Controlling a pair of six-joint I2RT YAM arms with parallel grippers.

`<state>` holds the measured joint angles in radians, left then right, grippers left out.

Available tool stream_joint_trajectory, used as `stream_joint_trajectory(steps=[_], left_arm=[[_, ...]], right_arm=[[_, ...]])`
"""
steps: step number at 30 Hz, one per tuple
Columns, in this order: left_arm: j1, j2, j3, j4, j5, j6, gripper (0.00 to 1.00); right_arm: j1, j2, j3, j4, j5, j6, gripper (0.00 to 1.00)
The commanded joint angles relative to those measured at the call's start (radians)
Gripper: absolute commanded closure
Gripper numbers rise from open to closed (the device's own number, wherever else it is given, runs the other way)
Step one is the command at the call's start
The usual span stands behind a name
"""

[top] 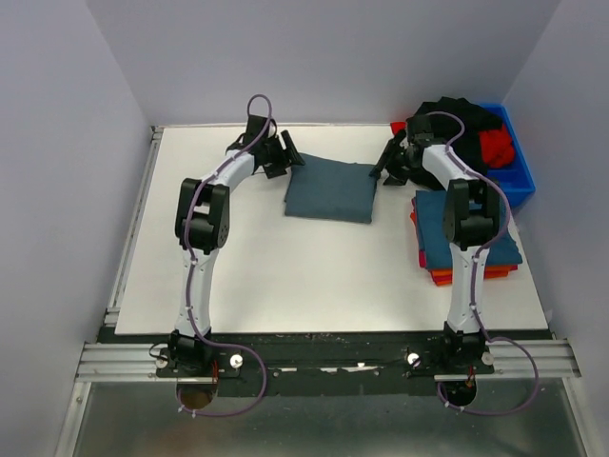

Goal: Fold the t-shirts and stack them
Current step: Fold the long partially folded tshirt into a neat square, then put the neatly folded tshirt into the corner of the board with both arms

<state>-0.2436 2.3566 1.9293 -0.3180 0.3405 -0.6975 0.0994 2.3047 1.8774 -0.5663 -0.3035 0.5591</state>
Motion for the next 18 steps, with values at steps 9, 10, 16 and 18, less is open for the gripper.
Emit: stream_joint_trajectory(steps=[9, 10, 16, 18], left_arm=[[-0.016, 0.119, 0.065, 0.053, -0.021, -0.033, 0.29], [-0.017, 0.125, 0.069, 0.051, -0.018, -0.034, 0.30], [-0.020, 0.141, 0.077, 0.056, -0.020, -0.043, 0.37], [-0.020, 0.142, 0.073, 0.057, -0.032, -0.051, 0.40]], right_arm=[[0.029, 0.125, 0.115, 0.000, 0.061, 0.061, 0.57], [0.033, 0.124, 0.106, 0.003, 0.060, 0.064, 0.60], [0.034, 0.096, 0.060, 0.043, 0.063, 0.058, 0.72], [0.037, 0.096, 0.065, 0.049, 0.058, 0.055, 0.81]])
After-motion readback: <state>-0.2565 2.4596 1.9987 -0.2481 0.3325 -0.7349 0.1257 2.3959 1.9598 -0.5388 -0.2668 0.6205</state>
